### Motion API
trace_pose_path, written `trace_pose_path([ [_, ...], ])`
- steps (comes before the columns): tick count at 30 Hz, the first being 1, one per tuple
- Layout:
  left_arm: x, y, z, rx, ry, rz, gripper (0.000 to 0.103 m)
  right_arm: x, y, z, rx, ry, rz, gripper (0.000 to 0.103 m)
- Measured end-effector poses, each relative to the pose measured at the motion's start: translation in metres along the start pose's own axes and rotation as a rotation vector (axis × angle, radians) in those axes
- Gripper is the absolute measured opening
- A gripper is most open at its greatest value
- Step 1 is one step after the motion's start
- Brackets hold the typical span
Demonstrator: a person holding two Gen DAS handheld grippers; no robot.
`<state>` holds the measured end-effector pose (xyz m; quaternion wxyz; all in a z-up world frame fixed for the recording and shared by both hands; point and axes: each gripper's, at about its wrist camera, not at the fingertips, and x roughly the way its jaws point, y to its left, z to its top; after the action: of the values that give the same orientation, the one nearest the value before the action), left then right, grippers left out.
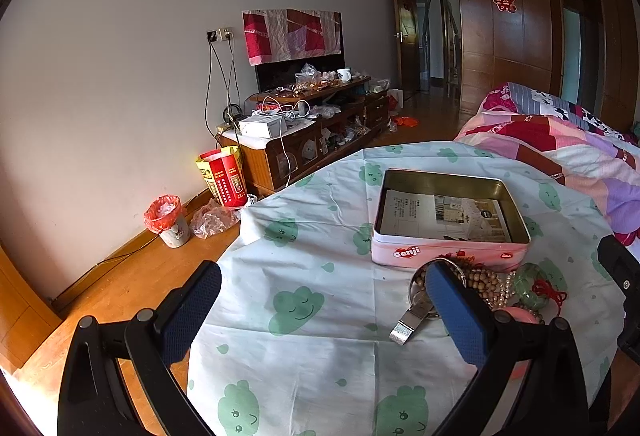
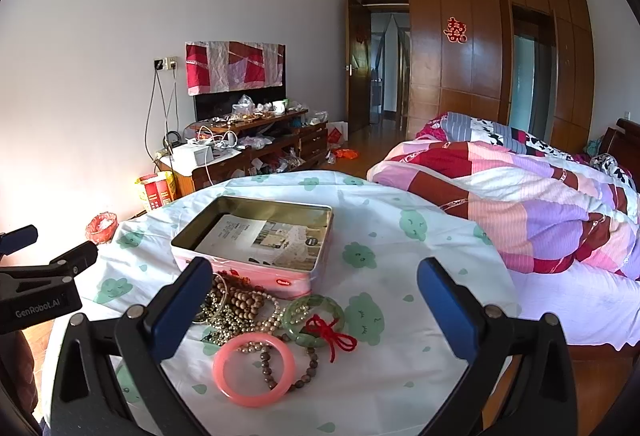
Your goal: Organize jewelry
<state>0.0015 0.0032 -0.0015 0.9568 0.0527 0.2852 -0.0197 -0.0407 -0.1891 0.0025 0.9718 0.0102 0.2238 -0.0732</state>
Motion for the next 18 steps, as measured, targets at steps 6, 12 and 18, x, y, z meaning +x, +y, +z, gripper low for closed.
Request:
trace_pose_path([
  [6,-0.0005,-0.0010,0.0002,0.006,-0.007,0.002,0.102,0.0037,0.0012,-0.0031,0.000,0.001,0.006,0.103],
  [12,-0.0006,-0.0003,0.0004,0.004,-0.008,-0.001,0.102,0.0019,0.0005,-0.0028,0.000,0.002,0.008,0.103],
  [18,-0.0008,-0.0006,0.0005,0.006,-0.009,-0.001,0.102,0.0022,0.0016,-0.0032,0.000,0.002,0.007,0.103],
])
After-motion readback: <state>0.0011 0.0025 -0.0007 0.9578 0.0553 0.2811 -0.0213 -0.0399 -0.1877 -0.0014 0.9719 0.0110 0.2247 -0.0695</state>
